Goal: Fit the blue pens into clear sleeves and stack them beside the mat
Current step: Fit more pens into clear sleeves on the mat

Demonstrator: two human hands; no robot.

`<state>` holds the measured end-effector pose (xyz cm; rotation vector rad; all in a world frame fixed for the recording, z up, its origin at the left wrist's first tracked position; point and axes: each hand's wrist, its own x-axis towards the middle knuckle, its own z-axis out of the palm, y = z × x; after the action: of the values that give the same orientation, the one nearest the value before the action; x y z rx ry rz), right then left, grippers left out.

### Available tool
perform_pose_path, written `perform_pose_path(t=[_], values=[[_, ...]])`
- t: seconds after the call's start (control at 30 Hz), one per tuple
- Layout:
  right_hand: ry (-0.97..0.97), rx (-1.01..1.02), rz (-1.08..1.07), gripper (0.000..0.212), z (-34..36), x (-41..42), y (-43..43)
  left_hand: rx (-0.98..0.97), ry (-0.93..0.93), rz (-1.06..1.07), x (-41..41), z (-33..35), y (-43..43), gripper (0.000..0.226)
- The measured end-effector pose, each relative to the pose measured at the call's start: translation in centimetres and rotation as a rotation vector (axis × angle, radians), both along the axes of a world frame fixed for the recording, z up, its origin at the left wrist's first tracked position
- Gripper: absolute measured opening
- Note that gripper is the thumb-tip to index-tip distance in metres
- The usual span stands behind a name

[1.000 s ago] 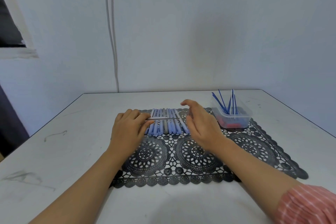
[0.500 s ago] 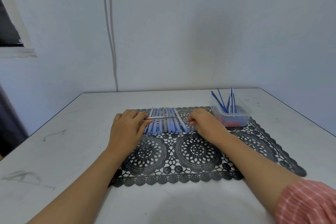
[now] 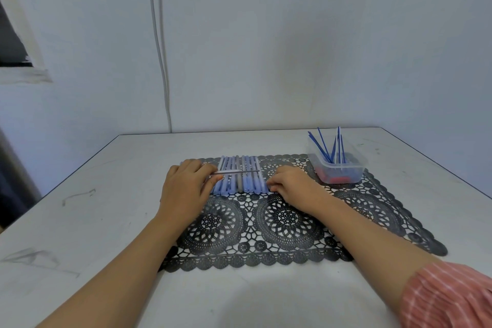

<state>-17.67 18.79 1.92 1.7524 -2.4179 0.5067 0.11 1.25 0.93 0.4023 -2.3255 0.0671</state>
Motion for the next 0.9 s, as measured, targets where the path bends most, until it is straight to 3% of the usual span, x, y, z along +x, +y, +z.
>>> perform_pose_path(t=[0.43, 0.57, 0.73, 0.9], values=[[-0.02, -0.074, -0.056, 0.029, 1.0, 0.8, 0.7, -0.004, -0.014, 0.012, 0.0, 0.1, 0.1, 0.038], [-0.003, -0.28, -0.096, 0.027, 1.4, 1.2, 0.8, -0.004, -0.012, 0.009, 0.1, 0.1, 0.2, 0.04], [0.058, -0.531, 0.051, 0.031, 2.1, 2.9, 0.3, -0.014, -0.018, 0.014, 0.0, 0.2, 0.3, 0.041], [0.082, -0.414, 0.136, 0.039, 1.4, 4.5, -0.3, -0.021, -0.018, 0.015, 0.0, 0.3, 0.5, 0.042]])
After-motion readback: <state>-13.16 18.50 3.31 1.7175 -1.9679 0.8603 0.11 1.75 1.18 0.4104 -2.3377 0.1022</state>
